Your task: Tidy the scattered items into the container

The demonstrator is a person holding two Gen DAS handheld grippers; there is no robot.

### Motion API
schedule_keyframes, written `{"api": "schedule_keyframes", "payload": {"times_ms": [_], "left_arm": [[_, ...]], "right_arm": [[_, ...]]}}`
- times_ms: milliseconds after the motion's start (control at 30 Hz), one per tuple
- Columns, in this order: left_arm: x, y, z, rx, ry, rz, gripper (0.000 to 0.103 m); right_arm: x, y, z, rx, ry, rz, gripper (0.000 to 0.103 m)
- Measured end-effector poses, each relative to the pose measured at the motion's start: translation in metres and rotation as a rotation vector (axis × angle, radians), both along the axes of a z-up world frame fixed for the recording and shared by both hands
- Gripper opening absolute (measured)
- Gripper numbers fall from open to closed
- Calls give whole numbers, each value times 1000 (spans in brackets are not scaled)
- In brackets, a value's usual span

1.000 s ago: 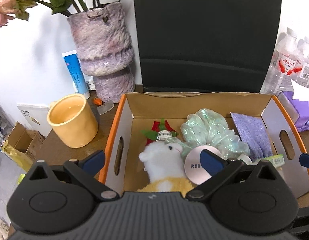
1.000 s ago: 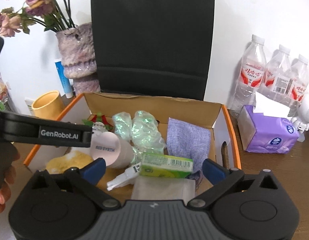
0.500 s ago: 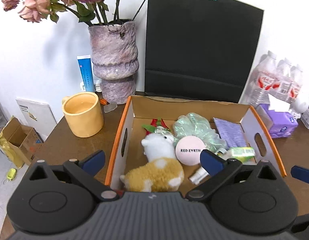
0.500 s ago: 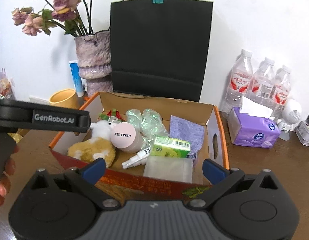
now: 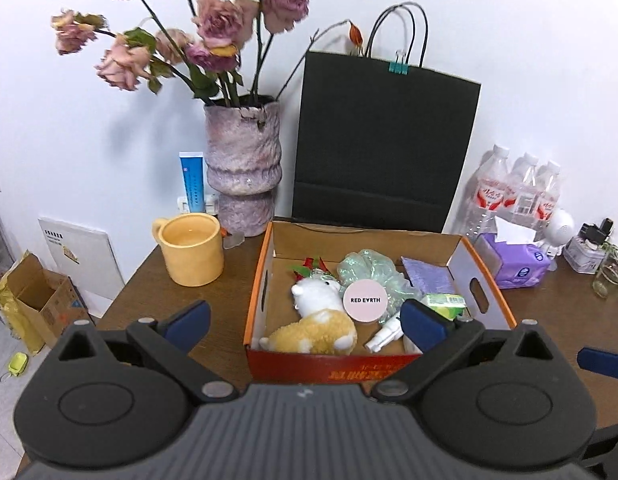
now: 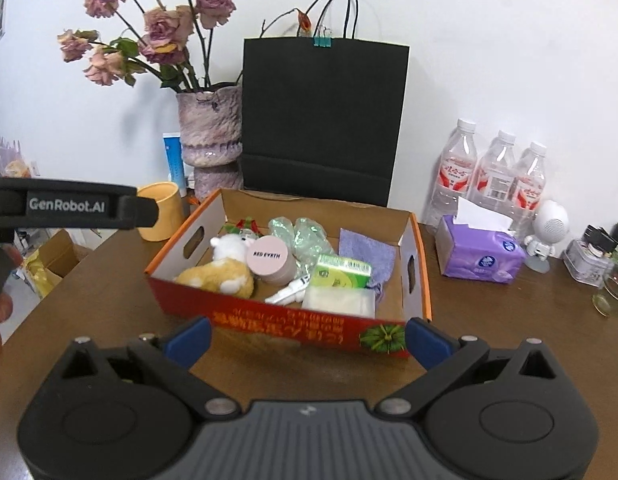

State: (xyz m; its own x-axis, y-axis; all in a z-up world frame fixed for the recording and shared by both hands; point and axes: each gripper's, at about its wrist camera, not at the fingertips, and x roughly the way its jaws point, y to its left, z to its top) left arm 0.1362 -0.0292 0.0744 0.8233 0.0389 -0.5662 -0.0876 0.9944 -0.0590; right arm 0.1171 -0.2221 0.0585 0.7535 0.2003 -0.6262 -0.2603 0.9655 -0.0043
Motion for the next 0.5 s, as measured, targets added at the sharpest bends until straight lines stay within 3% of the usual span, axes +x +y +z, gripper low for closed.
{"api": "schedule_keyframes", "payload": {"times_ms": [500], "left_arm": [[-95, 5, 14, 69, -67, -44, 103]], "right_arm": [[-71, -10, 16, 38, -53, -55, 103]]}}
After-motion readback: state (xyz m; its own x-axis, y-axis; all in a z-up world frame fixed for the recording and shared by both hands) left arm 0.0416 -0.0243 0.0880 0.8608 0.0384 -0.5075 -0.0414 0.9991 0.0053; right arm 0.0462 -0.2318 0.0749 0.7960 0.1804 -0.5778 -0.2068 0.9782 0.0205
